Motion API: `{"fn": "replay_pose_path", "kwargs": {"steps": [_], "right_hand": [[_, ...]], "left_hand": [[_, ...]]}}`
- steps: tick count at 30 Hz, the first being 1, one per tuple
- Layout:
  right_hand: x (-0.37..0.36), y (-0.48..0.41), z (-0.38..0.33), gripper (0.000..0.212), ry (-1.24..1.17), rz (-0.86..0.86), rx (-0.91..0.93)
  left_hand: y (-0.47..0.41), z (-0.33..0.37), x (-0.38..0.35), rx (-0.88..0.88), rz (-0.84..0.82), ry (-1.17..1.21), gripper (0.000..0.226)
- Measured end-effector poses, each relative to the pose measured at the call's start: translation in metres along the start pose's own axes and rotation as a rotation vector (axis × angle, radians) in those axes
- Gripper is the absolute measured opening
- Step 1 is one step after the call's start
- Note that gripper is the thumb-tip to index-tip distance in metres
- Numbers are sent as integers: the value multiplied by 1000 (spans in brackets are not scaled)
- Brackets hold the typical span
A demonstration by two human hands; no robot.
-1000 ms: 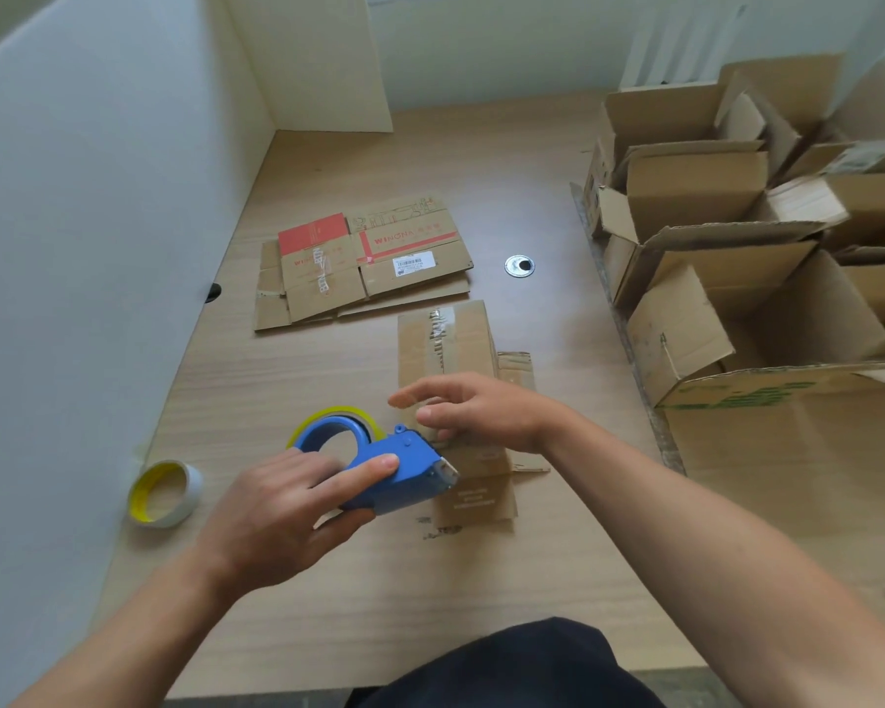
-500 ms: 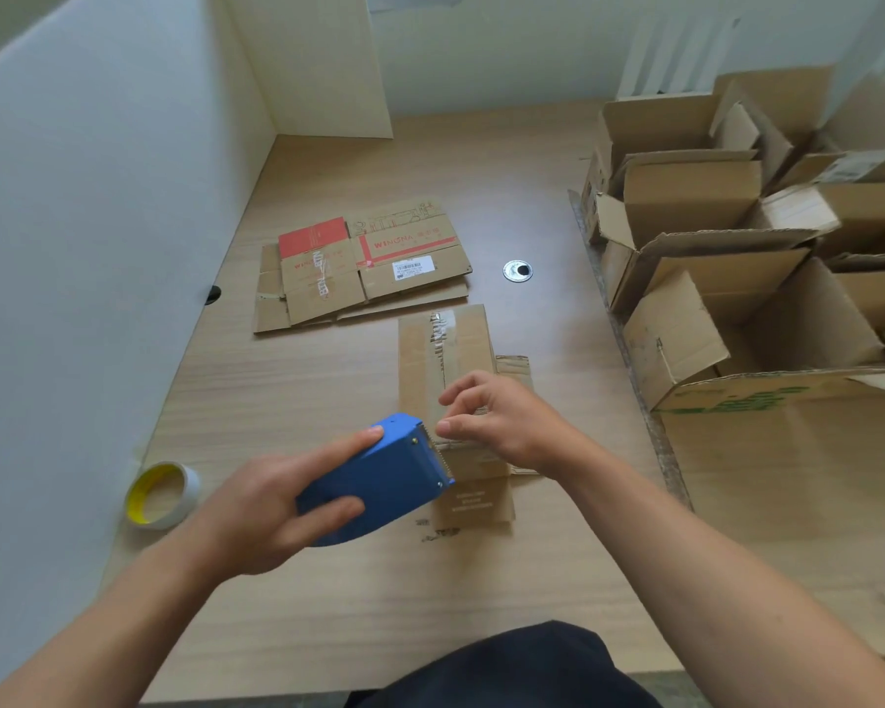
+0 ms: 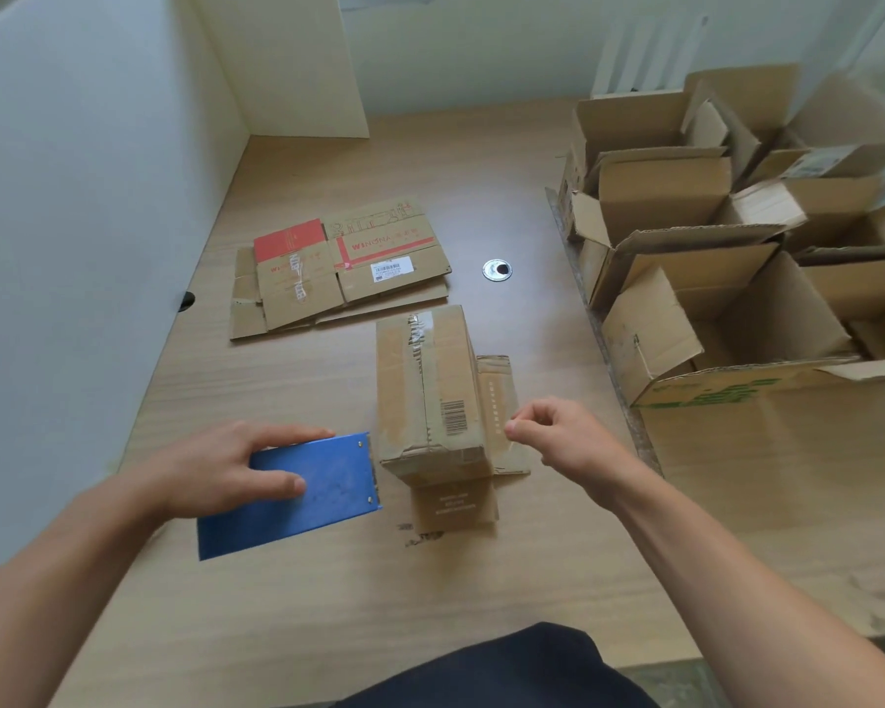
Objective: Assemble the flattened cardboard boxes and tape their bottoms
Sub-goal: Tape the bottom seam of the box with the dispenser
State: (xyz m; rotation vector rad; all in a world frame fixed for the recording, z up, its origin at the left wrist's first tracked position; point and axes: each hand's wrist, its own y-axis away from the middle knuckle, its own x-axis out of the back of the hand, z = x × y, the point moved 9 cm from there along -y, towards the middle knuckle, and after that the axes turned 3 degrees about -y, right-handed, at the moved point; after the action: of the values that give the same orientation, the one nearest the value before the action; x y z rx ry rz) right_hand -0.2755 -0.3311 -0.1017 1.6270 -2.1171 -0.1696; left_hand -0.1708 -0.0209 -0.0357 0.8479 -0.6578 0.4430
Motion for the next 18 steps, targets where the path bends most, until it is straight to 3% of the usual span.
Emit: {"fn": "replay_pose_path", "kwargs": {"steps": [12, 18], "right_hand": [[-8, -1, 18, 23, -81, 119, -84], [-17, -12, 37, 22, -97, 77, -168]], "left_hand": [[-26, -2, 2, 92, -83, -37, 52], [-39, 0, -3, 108, -124, -38, 58]]}}
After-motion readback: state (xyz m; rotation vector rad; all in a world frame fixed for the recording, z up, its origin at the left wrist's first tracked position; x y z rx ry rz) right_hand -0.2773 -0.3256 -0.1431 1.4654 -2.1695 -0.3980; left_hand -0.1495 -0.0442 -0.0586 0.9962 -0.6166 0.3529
